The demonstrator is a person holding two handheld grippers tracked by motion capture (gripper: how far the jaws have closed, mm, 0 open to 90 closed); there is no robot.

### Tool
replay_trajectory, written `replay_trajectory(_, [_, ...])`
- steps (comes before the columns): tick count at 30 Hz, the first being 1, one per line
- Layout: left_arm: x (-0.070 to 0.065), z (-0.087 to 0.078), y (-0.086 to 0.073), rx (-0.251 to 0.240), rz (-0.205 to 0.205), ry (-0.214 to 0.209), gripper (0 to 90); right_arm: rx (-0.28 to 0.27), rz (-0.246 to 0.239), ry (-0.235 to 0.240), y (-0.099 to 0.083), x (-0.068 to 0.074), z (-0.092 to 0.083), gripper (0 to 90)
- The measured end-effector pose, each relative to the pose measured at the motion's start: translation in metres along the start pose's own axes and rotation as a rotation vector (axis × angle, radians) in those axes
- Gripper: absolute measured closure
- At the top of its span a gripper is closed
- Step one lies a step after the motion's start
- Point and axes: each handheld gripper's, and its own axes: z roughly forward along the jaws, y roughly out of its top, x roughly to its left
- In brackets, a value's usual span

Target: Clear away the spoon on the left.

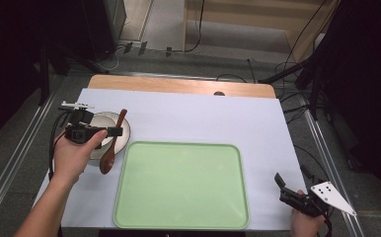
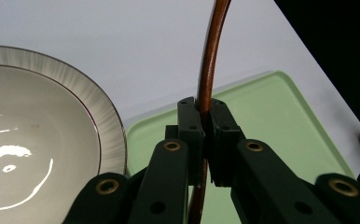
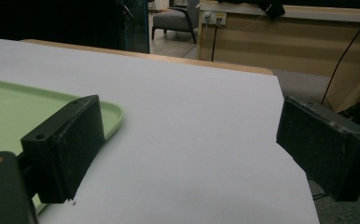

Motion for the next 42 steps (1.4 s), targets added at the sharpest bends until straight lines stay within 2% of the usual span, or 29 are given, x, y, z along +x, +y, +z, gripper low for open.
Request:
replay_trajectory(5, [-0.003,0.006,-0.009,0.011,-0.009,-0.022,85.6,0.001,0.0,0.0,0.0,0.0,0.0,8.2])
replay_trajectory(14, [-0.007,0.015,-0.02,0.027,-0.033,-0.028,85.5,0.004,0.007,-0.002,0.0,0.0,0.0,8.2])
replay_trajectory(19, [-0.013,0.018,-0.025,0.045,-0.024,-0.035,85.5,0.001,0.005,-0.001,0.0,0.0,-0.001,8.2])
replay_trajectory(21, [-0.015,0.019,-0.027,0.048,-0.028,-0.055,85.5,0.0,0.01,0.0,0.0,0.0,-0.001,8.2])
replay_trajectory(27, [-0.019,0.024,-0.034,0.059,-0.045,-0.068,85.5,0.0,0.01,0.001,0.0,0.0,0.0,8.2])
replay_trajectory(29, [-0.021,0.026,-0.035,0.061,-0.054,-0.085,85.6,-0.001,0.011,0.001,0.0,-0.001,-0.001,8.2])
replay_trajectory(33, [-0.025,0.029,-0.04,0.076,-0.053,-0.087,85.5,0.0,0.013,0.003,-0.001,-0.001,-0.001,8.2])
replay_trajectory(42, [-0.027,0.038,-0.052,0.106,-0.088,-0.1,85.5,-0.003,0.016,0.002,-0.001,-0.001,-0.001,8.2])
